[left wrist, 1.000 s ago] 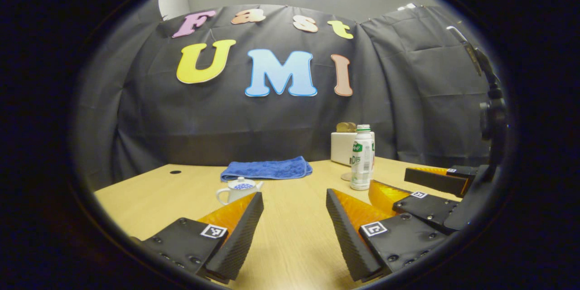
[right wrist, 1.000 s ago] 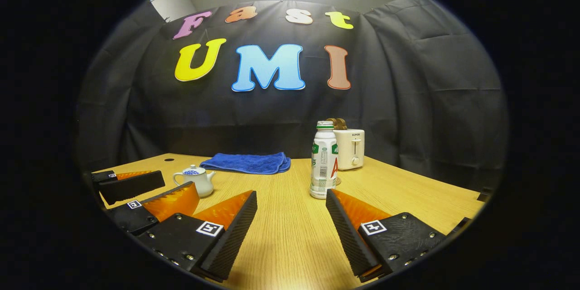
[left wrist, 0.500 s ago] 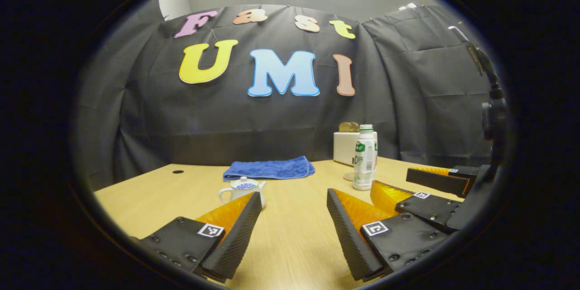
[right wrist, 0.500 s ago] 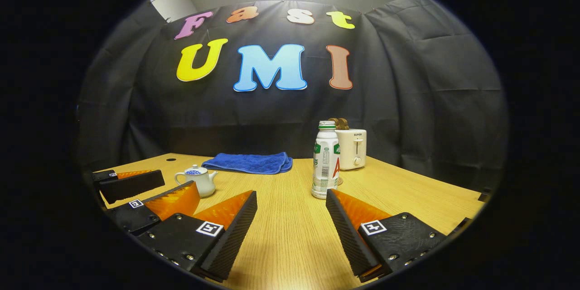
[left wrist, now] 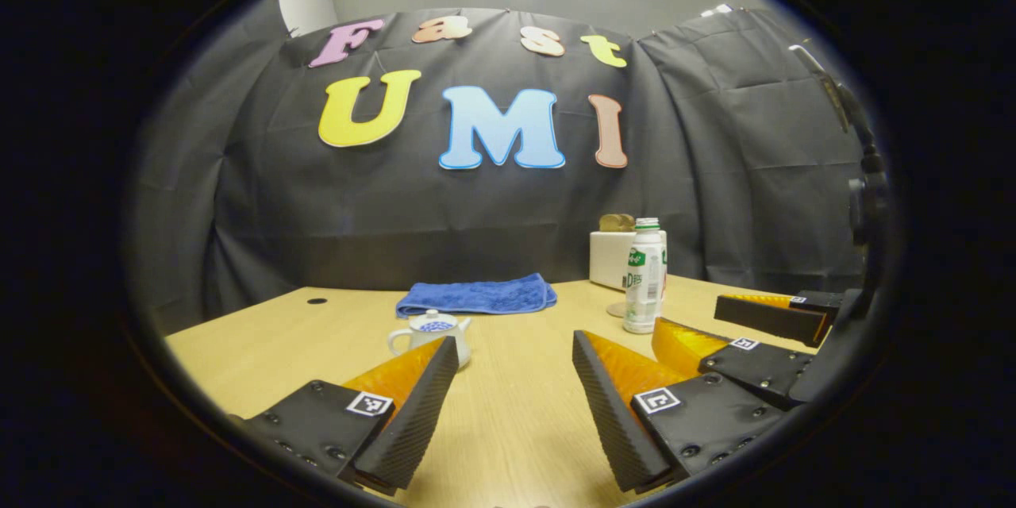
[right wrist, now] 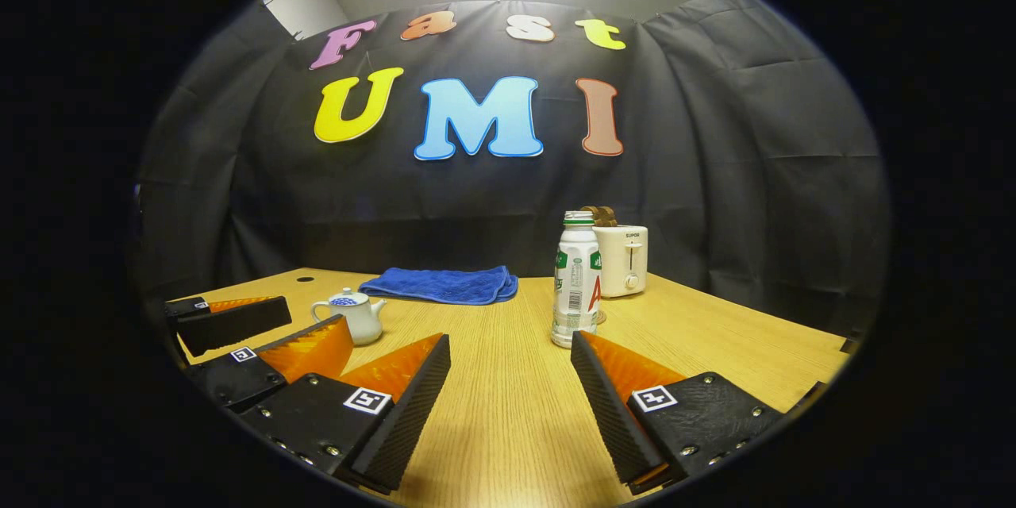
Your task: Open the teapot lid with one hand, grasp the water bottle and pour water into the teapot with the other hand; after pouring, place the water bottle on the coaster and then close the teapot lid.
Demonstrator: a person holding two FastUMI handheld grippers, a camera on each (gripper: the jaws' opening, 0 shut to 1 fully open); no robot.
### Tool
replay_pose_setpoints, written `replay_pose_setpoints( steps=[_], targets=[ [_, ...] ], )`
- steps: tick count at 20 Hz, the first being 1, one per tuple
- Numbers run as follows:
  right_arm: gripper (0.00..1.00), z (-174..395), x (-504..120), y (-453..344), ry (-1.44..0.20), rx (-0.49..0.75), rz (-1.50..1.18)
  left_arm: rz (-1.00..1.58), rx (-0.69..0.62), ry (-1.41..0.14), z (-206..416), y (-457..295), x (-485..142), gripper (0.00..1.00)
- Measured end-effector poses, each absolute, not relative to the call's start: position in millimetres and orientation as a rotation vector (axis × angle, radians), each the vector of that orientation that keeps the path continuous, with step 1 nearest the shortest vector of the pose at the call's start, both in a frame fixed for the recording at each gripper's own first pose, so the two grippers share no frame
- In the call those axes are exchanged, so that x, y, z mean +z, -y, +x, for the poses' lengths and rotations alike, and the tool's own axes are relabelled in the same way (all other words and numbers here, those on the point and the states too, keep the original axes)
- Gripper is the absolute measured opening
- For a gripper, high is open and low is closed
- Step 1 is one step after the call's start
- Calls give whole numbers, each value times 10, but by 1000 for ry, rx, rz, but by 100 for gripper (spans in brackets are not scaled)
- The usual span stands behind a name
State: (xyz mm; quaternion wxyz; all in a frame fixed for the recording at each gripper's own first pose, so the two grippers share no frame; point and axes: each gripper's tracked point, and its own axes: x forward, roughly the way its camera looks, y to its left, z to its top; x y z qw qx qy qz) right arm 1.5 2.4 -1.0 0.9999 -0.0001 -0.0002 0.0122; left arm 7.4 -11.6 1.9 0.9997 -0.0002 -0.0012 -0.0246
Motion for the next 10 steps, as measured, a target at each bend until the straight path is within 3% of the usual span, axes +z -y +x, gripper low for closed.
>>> replay_pose_setpoints(
  steps=[8,10],
  targets=[
    [95,15,-13,-4,-1,12,2,0,-70,1,59,149,10,100],
    [94,33,-6,-79,-3,90,-2,-3,-114,1,72,229,11,100]
  ],
)
